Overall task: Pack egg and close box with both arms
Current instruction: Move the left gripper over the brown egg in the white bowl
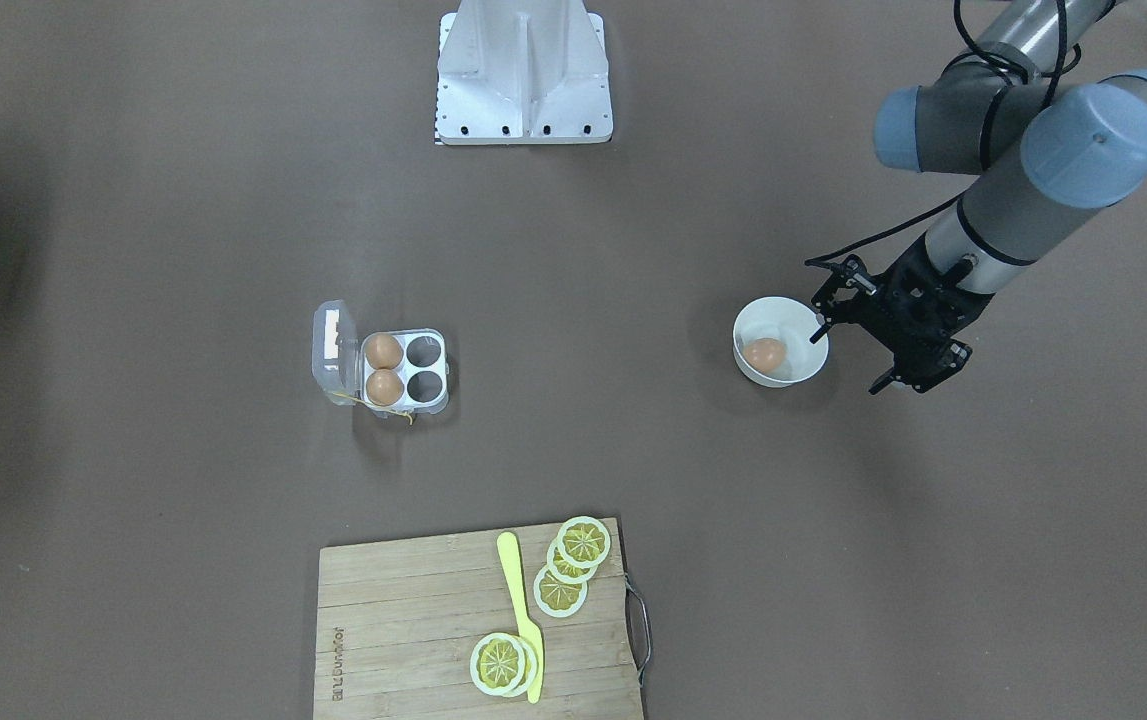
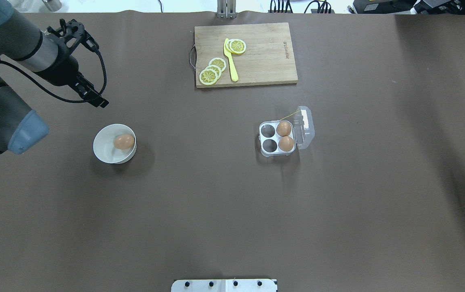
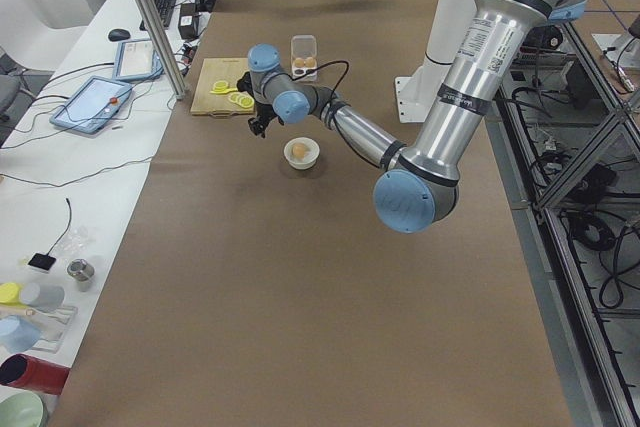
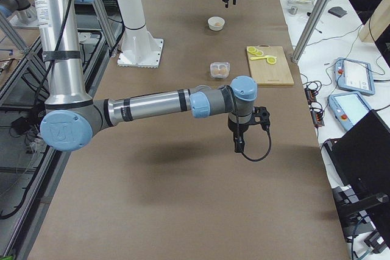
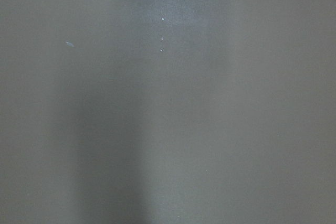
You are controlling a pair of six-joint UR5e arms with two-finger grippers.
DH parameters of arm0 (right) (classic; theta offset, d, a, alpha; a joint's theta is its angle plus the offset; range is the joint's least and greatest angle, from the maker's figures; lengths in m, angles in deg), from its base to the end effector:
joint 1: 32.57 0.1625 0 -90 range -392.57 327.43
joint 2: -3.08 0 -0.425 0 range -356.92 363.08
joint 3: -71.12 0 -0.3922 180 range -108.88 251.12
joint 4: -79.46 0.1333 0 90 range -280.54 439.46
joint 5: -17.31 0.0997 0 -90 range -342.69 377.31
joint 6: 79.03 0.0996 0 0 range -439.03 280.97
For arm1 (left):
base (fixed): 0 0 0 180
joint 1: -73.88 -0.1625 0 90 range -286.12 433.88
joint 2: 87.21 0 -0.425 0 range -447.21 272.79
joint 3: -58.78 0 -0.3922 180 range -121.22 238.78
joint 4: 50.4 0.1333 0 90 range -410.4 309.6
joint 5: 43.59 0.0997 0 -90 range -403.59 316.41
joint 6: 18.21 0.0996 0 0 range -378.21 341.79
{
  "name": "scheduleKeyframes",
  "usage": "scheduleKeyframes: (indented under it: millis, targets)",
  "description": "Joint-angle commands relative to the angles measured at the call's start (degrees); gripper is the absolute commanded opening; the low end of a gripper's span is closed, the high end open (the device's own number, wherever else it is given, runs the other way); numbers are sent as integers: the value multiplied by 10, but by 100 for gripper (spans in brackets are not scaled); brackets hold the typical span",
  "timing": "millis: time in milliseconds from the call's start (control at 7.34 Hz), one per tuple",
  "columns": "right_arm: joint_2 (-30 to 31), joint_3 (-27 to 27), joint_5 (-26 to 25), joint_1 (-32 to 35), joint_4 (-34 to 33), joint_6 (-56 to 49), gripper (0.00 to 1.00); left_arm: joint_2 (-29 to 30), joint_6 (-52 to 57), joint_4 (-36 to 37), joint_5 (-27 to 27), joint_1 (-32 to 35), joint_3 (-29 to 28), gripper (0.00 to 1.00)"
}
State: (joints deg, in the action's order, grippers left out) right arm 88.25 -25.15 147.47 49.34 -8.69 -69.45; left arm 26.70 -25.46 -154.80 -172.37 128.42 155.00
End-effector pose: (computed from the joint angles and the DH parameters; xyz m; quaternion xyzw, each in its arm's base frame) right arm -0.0069 -0.5393 0.5623 0.0523 -0.3534 -0.0266 0.9336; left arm 0.3118 -0.5600 0.3396 0.2210 0.4163 0.3347 0.8160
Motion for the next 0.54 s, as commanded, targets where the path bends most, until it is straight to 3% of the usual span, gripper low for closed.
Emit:
scheduleKeyframes:
  millis: [0,408]
  targets:
    - [0,0,-14,-7,0,0,100,-2,23,2,7,-16,-12,78]
    - [-1,0,-14,-7,0,1,100,-17,25,1,20,-39,-14,78]
